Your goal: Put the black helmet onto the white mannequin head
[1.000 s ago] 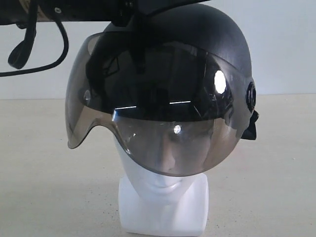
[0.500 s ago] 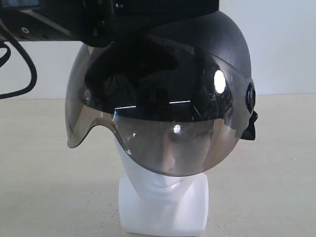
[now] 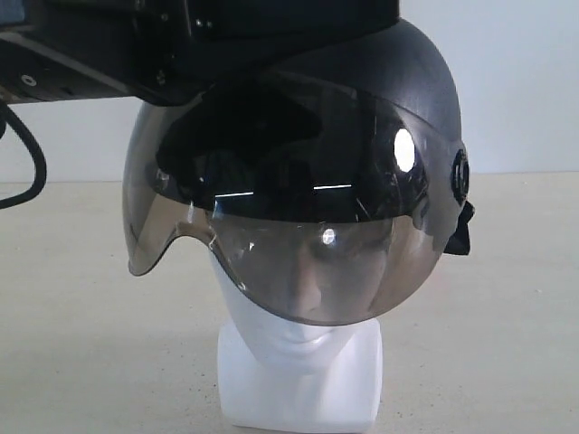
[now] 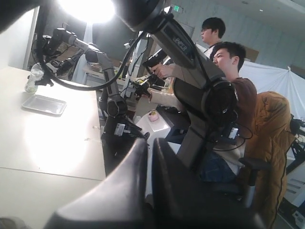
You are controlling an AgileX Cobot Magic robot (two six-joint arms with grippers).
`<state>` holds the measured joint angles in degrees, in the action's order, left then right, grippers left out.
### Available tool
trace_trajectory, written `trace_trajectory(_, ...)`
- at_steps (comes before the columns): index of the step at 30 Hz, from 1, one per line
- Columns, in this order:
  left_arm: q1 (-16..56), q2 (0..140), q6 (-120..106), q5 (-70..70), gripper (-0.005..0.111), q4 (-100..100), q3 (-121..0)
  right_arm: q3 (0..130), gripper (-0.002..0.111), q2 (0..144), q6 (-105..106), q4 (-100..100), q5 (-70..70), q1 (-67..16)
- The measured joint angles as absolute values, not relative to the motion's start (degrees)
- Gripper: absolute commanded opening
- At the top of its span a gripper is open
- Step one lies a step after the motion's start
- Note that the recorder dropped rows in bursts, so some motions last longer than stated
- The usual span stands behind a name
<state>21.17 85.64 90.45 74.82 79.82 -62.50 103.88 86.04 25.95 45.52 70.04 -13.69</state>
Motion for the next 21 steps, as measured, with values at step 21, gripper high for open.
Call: trace_trajectory(21,24.5,80.5,94.4,74.8,0.004,87.9,-60.1,103.9,0.000,86.0,26.0,45.4,70.0,-13.7)
